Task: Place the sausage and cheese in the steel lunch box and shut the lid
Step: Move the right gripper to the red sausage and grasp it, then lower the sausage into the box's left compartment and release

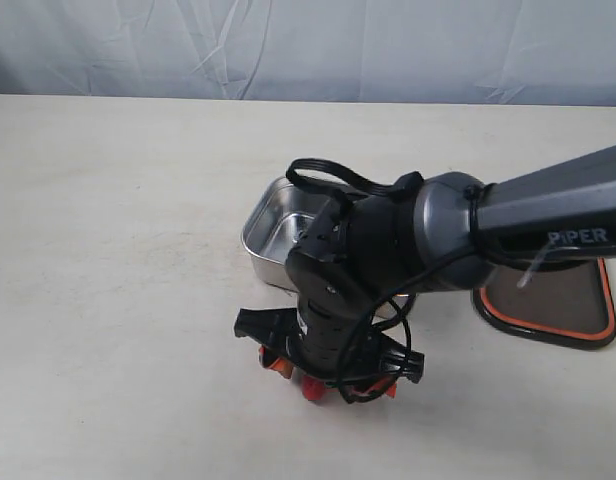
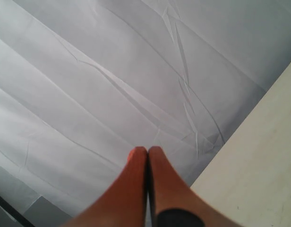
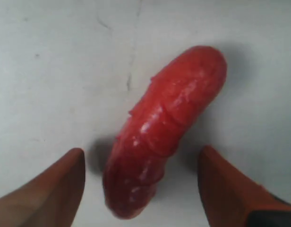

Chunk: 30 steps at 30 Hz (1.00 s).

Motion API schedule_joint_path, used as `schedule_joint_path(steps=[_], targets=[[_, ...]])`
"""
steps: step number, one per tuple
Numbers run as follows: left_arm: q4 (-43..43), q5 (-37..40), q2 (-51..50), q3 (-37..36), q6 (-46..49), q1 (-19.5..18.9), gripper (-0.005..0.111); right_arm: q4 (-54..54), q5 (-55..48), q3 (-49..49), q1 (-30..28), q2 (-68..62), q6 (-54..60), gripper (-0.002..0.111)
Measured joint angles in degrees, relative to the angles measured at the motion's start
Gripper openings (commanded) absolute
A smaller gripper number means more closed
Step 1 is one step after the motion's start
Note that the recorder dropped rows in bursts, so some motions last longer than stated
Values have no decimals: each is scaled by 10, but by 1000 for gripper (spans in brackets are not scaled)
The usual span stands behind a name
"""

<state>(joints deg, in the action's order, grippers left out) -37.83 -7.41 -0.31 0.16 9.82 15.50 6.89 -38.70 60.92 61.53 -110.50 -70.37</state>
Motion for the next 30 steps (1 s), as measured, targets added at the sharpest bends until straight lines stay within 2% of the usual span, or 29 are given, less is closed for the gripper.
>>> schedule_joint_path(steps=[2,3,4,6,12,17,23,26,30], targets=[[0,0,0,0,0,0,0,0,18,-14,0,1,0,59],[0,0,0,0,0,0,0,0,19,-17,0,1,0,44],[0,0,0,0,0,0,0,4,18,-19,0,2,0,34],[0,-1,0,0,0,0,0,14,9,-22,0,3,-1,-1],[0,-1,0,0,0,0,0,5,16,-24,6,8,50,0],[0,-1,0,0,0,0,0,1,12,-24,44,62,68,0],[0,-1,0,0,0,0,0,71,7,-24,65,154,70,-1],[0,-1,0,0,0,0,0,137,7,-17,50,186,55,-1],[0,-1,0,0,0,0,0,163,13,17,-7,182,79,-1]])
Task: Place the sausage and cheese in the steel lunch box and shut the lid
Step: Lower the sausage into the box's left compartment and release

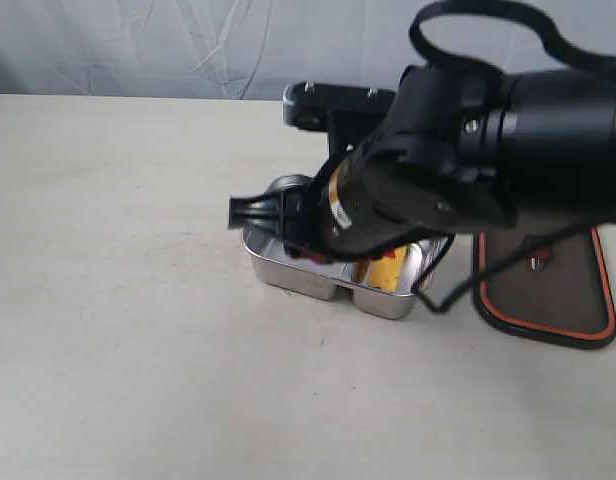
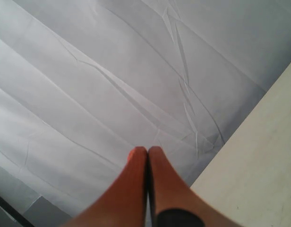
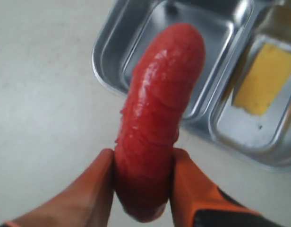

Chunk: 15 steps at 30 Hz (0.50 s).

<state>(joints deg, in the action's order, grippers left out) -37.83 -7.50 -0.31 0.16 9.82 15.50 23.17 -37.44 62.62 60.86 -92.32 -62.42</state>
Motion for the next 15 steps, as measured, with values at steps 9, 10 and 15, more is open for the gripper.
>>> schedule_joint_path(steps=[9,10,15], targets=[[0,0,0,0,0,0,0,-83,-20,116,-106,-118,199,-1],[0,0,0,0,0,0,0,-92,-23,123,-113,-133,216,-1],[0,0,0,0,0,0,0,-109,-30,132,-119,-179,251,-1]])
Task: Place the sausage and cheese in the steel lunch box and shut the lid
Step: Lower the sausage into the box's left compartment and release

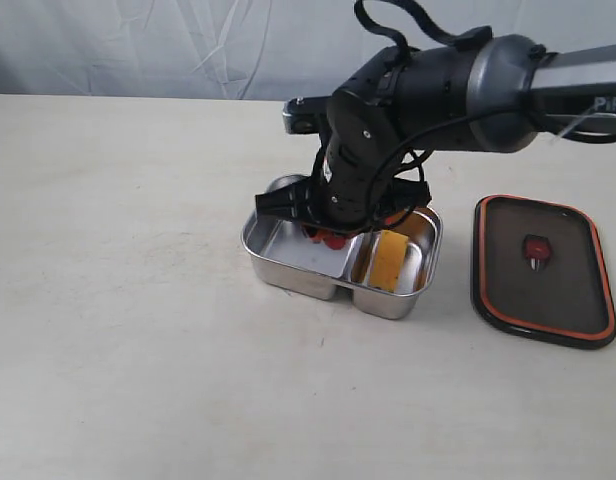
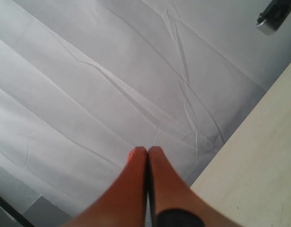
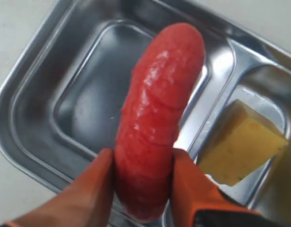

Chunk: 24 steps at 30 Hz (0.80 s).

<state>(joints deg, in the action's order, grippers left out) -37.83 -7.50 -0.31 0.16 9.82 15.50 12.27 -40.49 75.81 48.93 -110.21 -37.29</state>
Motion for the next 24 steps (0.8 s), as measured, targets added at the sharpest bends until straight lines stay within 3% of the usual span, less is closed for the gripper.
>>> schedule_joint_path(steps=[9,12,17,24], targets=[[0,0,0,0,0,0,0,0,11,1,-1,-15,11,0],[0,0,0,0,0,0,0,5,11,1,-1,-15,11,13],[0,0,0,0,0,0,0,3,11,1,-1,-15,11,55],[0,0,0,0,0,0,0,-20,10,2,-1,-15,11,60]])
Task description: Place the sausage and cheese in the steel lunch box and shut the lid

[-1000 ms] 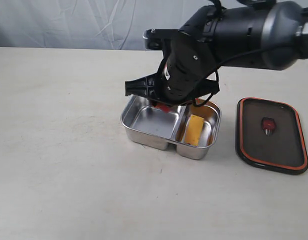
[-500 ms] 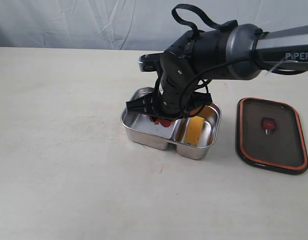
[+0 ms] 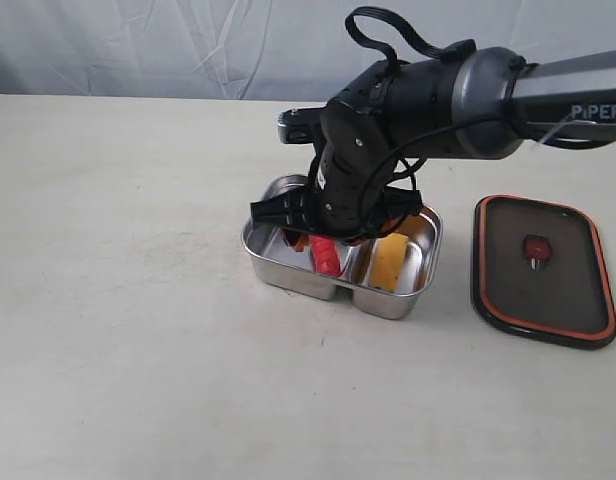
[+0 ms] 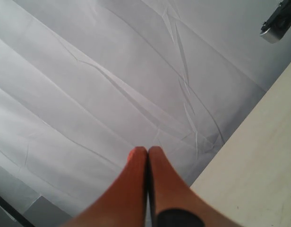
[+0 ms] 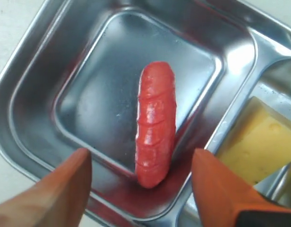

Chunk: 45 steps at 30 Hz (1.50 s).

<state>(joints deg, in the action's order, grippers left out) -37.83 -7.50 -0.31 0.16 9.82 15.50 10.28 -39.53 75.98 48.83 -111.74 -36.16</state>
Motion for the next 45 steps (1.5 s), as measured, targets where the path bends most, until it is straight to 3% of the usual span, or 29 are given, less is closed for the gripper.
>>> schedule_joint_path(steps=[3,6,12,13,21,27,35,45], targets=[[0,0,0,0,0,0,0,-6,-23,12,0,0,0,58],[0,0,0,0,0,0,0,-14,-55,20,0,10,0,48],[0,0,0,0,0,0,0,-5,-100,10,29,83,4,2],[0,0,0,0,0,0,0,-2,-101,0,38,99,4,0],[0,0,0,0,0,0,0,10,-35,-169,66,180,-86,0],[0,0,0,0,0,0,0,13,113,-280,61,180,-187,0],[0,0,0,0,0,0,0,17,210,-311,-7,127,-235,0],[0,0,0,0,0,0,0,38,240,-313,-33,91,-238,0]])
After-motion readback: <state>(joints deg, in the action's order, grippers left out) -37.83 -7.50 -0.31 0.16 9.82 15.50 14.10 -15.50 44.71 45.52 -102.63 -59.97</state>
